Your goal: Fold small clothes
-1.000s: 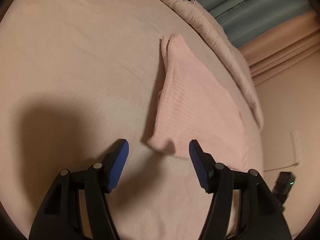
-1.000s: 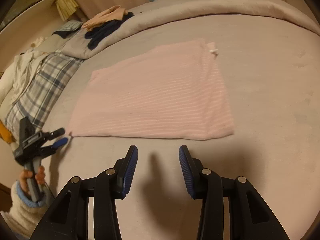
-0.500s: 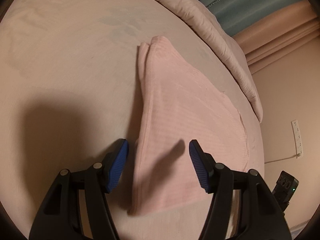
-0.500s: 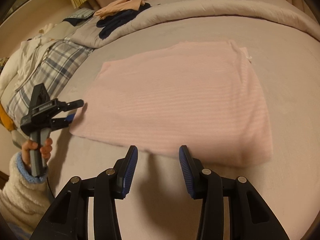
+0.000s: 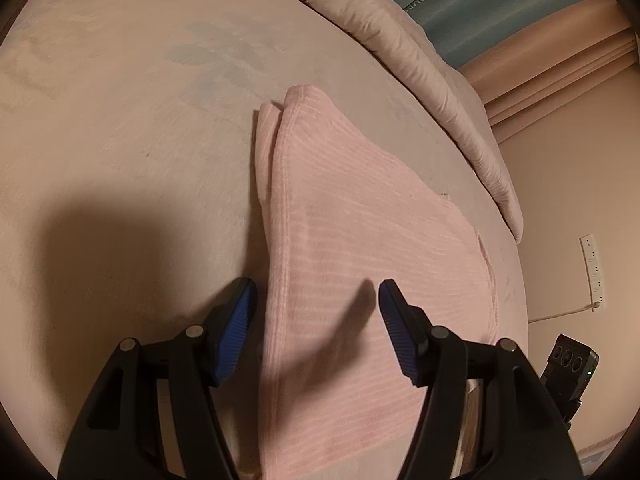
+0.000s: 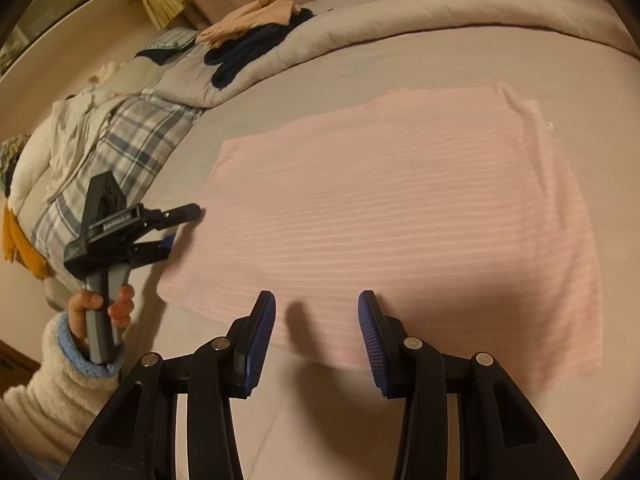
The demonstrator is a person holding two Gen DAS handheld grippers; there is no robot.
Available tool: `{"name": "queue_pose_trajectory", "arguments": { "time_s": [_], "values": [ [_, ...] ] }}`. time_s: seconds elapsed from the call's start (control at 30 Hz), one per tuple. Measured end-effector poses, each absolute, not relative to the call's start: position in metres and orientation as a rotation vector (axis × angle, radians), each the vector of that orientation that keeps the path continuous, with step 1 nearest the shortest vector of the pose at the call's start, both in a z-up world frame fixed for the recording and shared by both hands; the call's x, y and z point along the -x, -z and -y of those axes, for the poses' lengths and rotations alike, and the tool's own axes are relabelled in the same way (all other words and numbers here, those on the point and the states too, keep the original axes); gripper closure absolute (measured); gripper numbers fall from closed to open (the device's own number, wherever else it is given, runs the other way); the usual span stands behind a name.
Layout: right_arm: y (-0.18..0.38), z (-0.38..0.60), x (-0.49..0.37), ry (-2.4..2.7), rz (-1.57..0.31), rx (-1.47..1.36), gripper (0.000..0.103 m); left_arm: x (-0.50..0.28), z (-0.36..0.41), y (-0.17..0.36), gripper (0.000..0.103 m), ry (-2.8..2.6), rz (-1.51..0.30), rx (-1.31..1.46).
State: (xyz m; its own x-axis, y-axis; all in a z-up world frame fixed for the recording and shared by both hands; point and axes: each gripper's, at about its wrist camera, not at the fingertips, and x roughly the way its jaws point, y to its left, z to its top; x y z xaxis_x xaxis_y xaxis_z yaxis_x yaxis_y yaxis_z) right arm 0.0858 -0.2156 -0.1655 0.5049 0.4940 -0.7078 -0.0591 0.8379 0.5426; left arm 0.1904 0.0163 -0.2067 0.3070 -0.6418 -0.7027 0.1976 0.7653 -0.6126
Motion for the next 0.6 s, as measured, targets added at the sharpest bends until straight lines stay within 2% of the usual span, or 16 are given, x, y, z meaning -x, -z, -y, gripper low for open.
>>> {"name": "queue_pose_trajectory", "arguments": {
  "time_s": [0.47, 0.5, 0.6],
  "values": [
    [0.157, 0.186, -0.121, -0.400, -0.975, -0.443, 0.060, -0.213, -0.002, 0.204, 0.042, 0.605, -1.141, 0.458],
    [0.156, 0.184, -0.125, -0.402, -0.972, -0.441, 0.060, -0.214, 0.001, 0.203, 0.043, 0.601, -1.142, 0.444],
    [0.152, 0.176, -0.134, -0.401, -0.963, -0.420, 0.060, -0.216, 0.004, 0.202, 0.057, 0.578, -1.144, 0.411]
  ]
}}
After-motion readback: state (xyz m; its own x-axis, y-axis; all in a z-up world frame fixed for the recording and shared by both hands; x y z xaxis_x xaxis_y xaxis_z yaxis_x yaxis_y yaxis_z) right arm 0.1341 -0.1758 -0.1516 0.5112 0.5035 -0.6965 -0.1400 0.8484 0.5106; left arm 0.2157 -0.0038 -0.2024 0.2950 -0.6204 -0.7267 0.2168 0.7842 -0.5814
